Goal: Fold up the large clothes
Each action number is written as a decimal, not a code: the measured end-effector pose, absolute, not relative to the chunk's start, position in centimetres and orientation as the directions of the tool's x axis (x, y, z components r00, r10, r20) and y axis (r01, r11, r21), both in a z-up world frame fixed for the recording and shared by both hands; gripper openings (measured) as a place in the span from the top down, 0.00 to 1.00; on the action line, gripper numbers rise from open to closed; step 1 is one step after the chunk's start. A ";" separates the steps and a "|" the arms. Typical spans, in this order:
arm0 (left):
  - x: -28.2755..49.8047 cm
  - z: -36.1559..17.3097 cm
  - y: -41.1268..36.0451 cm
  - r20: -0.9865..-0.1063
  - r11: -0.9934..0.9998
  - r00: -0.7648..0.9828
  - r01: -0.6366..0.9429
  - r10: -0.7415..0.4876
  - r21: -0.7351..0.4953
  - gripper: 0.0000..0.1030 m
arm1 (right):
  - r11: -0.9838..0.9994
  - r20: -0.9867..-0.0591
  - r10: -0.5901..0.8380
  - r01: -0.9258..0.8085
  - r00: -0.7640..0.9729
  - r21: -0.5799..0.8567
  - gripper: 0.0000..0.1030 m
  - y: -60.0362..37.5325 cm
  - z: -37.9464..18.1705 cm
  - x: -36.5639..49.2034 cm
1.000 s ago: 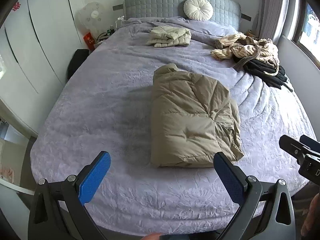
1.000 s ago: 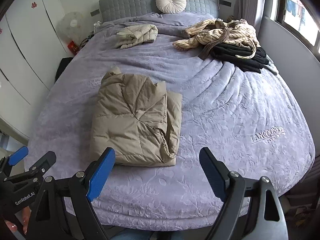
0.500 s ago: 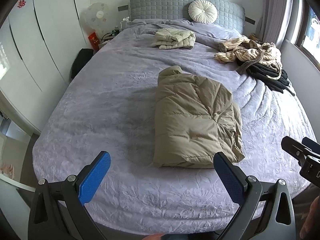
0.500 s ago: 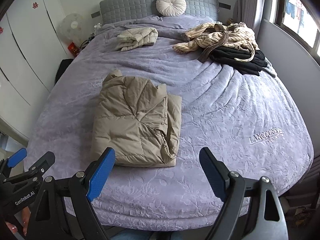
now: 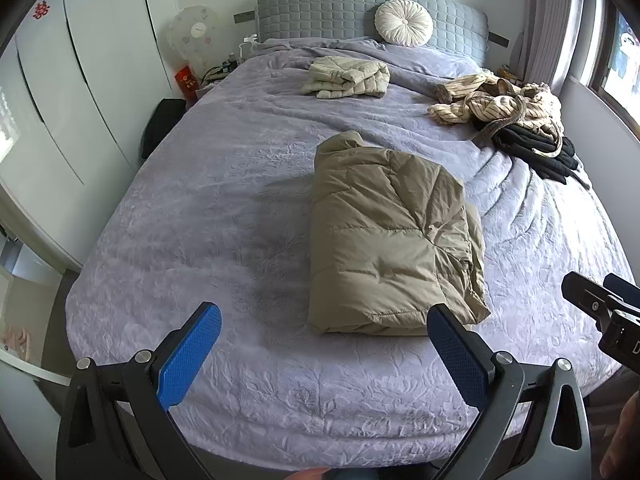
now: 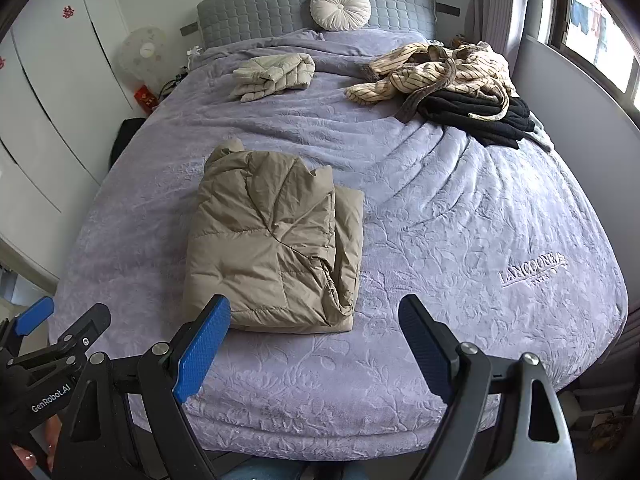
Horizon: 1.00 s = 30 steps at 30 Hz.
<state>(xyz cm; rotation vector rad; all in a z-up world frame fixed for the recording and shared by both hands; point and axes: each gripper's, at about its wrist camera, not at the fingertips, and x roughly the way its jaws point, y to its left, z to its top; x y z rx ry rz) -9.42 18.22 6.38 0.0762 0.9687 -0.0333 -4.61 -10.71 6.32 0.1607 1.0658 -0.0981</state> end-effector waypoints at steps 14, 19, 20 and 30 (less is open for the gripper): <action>-9.1 6.3 18.2 -0.827 0.996 0.562 0.068 0.005 0.052 0.00 | 0.983 -0.876 -0.011 0.164 0.483 0.079 0.14 -10.6 6.3 -4.9; -8.9 6.4 18.2 -0.827 0.996 0.562 0.074 0.001 0.052 0.00 | 0.983 -0.876 -0.009 0.164 0.482 0.079 0.14 -10.6 6.3 -4.8; -9.0 6.4 18.2 -0.828 0.996 0.561 0.073 0.001 0.051 0.00 | 0.983 -0.876 -0.010 0.164 0.482 0.080 0.14 -10.6 6.3 -4.8; -8.9 6.4 18.2 -0.828 0.996 0.561 0.074 0.001 0.052 0.00 | 0.984 -0.875 -0.013 0.163 0.484 0.076 0.14 -10.9 6.3 -4.7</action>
